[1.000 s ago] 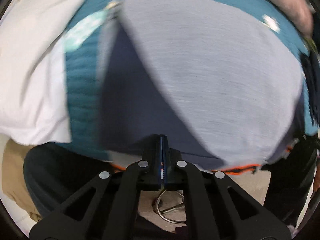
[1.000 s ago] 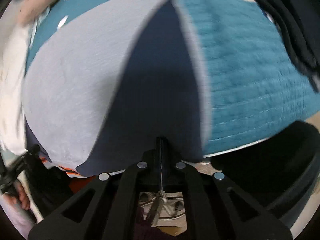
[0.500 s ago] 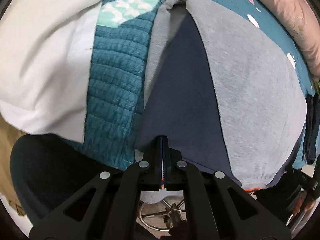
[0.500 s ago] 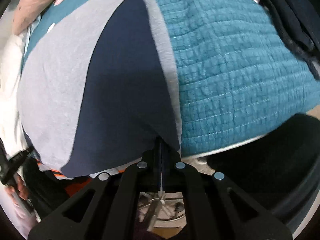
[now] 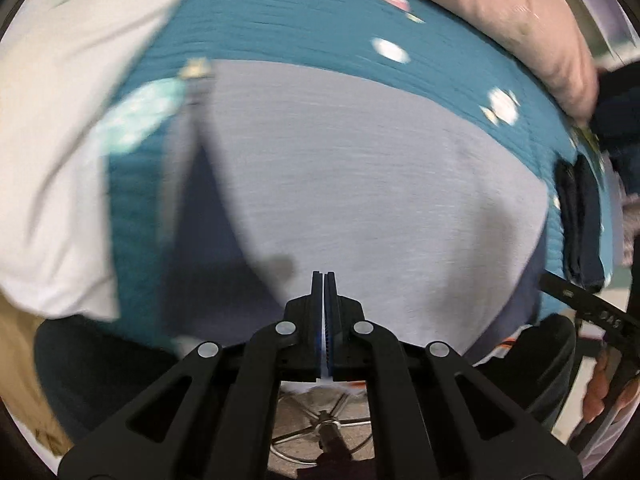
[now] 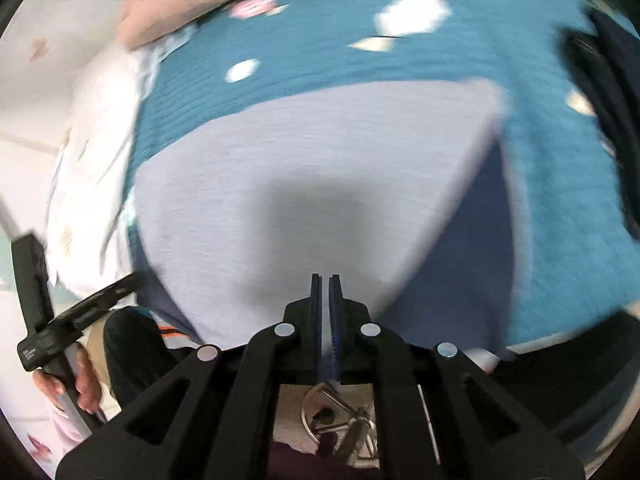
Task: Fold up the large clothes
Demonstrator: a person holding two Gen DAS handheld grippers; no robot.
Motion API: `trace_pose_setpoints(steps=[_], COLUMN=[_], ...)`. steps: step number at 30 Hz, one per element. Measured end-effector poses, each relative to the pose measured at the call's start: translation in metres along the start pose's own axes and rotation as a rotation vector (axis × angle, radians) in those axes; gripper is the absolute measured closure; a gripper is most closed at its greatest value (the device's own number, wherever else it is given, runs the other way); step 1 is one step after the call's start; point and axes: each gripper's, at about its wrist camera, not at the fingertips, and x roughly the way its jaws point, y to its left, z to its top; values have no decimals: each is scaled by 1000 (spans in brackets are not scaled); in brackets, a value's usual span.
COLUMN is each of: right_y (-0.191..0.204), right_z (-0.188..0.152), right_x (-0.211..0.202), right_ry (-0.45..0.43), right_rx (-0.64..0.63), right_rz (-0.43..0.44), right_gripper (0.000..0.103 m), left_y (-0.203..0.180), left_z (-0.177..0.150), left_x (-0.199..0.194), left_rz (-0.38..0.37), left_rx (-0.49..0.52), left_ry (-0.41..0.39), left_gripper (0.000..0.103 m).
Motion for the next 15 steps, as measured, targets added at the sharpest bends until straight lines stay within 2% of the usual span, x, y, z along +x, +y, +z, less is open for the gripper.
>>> trace_pose_setpoints(steps=[2, 4, 6, 8, 10, 11, 13, 15], right_y=[23, 34, 33, 21, 7, 1, -13, -28], right_z=[5, 10, 14, 16, 15, 15, 11, 6], right_x=[23, 47, 62, 78, 79, 75, 65, 53], right_ry=[42, 69, 102, 137, 138, 135, 129, 112], right_rx=[-35, -52, -35, -12, 8, 23, 38, 28], right_rz=[44, 67, 83, 34, 65, 43, 48, -6], right_gripper=[99, 100, 100, 103, 103, 103, 103, 103], left_y=[-19, -23, -24, -19, -11, -10, -1, 13], left_z=[4, 9, 11, 13, 13, 13, 13, 15], left_x=[18, 29, 44, 58, 61, 62, 56, 51], left_rz=[-22, -32, -42, -34, -56, -51, 5, 29], left_rx=[23, 32, 20, 10, -14, -19, -18, -31], left_ry=[41, 66, 93, 97, 107, 105, 88, 82], left_gripper=[100, 100, 100, 100, 101, 100, 100, 100])
